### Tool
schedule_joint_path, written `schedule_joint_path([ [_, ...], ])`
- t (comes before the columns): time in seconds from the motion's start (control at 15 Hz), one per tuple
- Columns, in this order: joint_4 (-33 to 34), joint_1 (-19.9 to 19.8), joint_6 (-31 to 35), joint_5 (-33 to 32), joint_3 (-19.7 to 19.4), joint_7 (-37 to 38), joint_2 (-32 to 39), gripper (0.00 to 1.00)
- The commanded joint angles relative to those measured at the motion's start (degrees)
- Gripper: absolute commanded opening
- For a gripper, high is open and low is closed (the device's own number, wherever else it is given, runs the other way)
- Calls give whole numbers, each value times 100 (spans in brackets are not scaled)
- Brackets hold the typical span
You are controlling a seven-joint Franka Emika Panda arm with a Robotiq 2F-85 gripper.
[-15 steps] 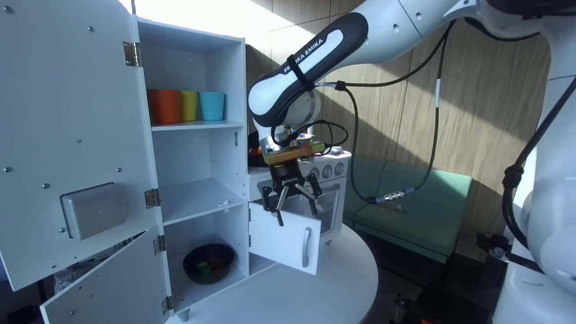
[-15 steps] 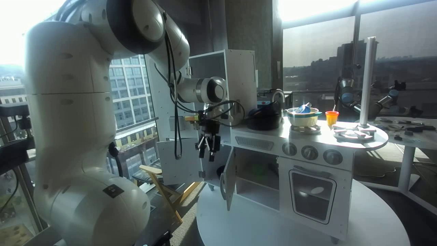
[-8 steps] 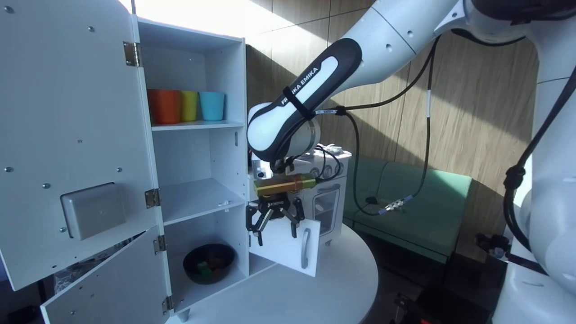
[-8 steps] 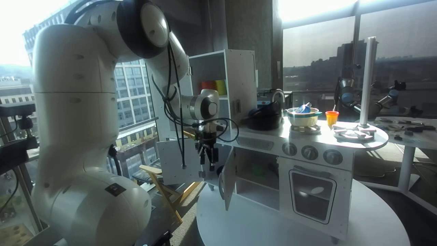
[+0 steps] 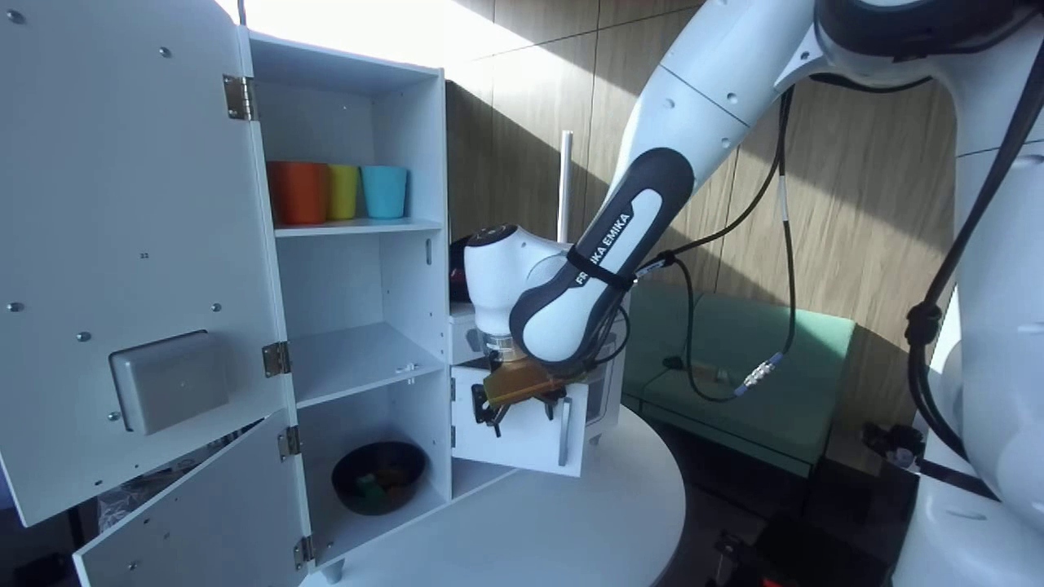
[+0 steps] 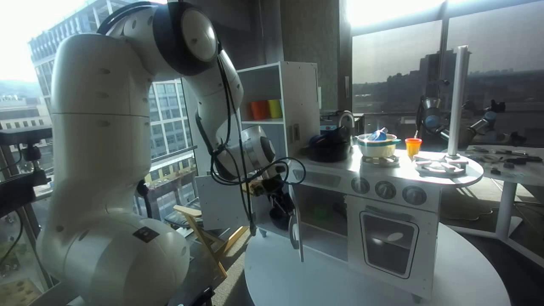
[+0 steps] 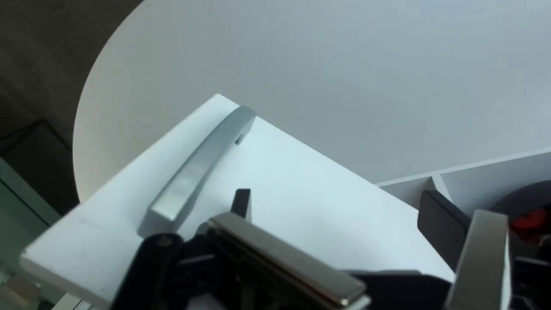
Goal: Close the bottom cabinet door to the far right, close the cabinet door directly under the sink, close the bottom refrigerator door, close the top refrigerator door
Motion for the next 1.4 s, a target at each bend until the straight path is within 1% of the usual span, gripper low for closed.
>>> schedule_joint_path([
  [0.0,28,13,137,-1405,-427,1426,-39,100],
  [0.13,149,-101,106,-1952,-510,2145,8,100],
  [0.53,697,-303,-65,-2577,-523,3751,431,100],
  [0.6,813,-349,-113,-2614,-517,3939,488,100],
  [0.8,937,-508,-165,-2265,-411,3946,536,100],
  [0.87,886,-518,-209,-2194,-380,3903,477,100],
  [0.93,750,-543,-344,-1913,-292,3603,316,100],
  [1.07,535,-570,-731,-1165,-81,2765,-10,100],
  [1.2,358,-609,-880,-338,189,1772,-325,100],
  [1.33,250,-519,-1096,507,415,875,-669,100],
])
